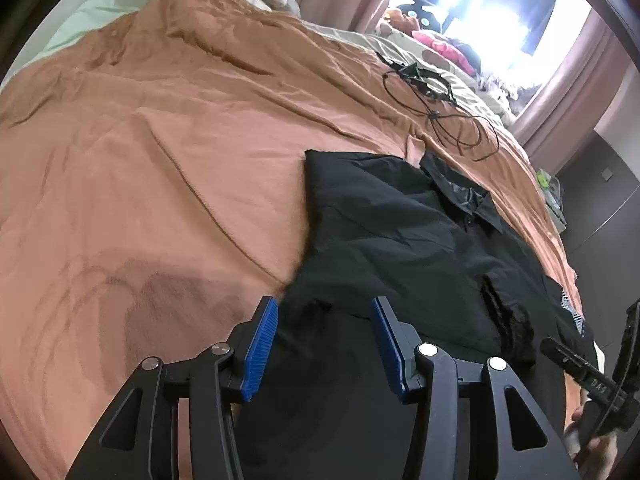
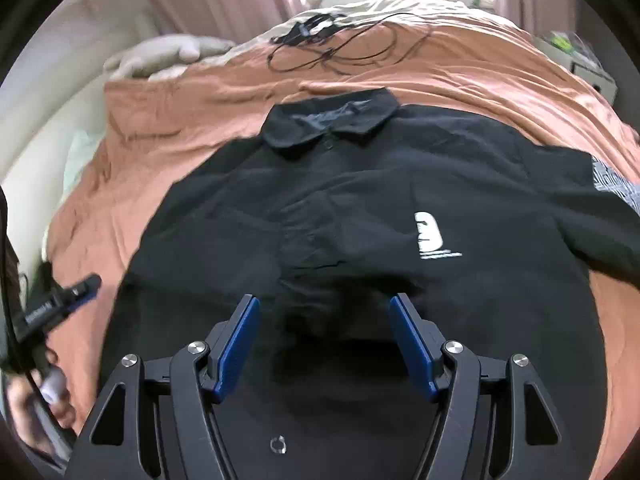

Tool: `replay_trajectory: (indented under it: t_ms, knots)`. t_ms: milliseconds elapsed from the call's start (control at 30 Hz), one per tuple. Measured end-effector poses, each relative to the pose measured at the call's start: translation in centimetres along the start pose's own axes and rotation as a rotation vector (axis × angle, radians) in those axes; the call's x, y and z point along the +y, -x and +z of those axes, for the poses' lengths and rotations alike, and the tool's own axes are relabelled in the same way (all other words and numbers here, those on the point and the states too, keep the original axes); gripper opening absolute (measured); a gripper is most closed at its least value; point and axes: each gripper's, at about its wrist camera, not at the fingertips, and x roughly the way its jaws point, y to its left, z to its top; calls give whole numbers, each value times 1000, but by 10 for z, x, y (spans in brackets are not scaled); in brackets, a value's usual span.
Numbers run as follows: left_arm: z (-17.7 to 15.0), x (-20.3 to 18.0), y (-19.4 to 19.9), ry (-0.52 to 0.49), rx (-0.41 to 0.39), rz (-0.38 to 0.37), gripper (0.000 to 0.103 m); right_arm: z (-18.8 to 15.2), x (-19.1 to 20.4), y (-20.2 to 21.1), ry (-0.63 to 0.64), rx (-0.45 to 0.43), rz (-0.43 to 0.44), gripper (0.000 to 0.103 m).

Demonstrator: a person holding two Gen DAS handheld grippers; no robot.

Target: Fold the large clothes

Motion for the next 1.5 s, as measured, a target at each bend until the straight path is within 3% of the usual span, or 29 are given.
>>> replay_trajectory:
  t_ms: [200,367,433,500,567,767,833,900,967,1033,1133,1367,1433,1467,1500]
  knots:
    - [3,16,-20,30,49,-10,44,3,21,-35,64,55,-49,67]
    - [7,17,-29,29,67,3,42,-2,23,-52,89,77,-140,67]
    - [8,18,-34,31,85,5,36,-1,15,-48,51,74,-133,51]
    - [7,17,-38,24,94,13,36,1,11,-44,27,79,-73,35]
    - [6,17,-38,33,82,29,35,4,5,-34,14,60,-77,28]
    - [5,13,-29,57,63,37,30,22,-53,11,-157,-42,-163,27]
    - [4,10,-26,60,60,32,30,22,-85,29,-259,-76,-188,35]
    - [3,8,-23,57,50,39,30,18,-108,41,-329,-92,-162,57]
    - [3,7,-20,64,37,17,30,10,-133,47,-423,-87,-90,61]
    - [4,5,-19,64,33,-3,30,0,-153,47,-517,-69,-23,61]
    - [4,2,-21,46,26,32,30,-14,-171,36,-620,-20,43,61]
    - [5,0,-33,43,28,56,30,-13,-179,-7,-659,31,174,61]
    - [5,1,-37,48,29,57,30,-10,-180,-14,-659,17,177,55]
    - [5,1,-39,47,31,63,30,-8,-182,-17,-658,14,181,44]
    - [5,1,-41,45,33,71,30,-5,-184,-20,-654,11,190,41]
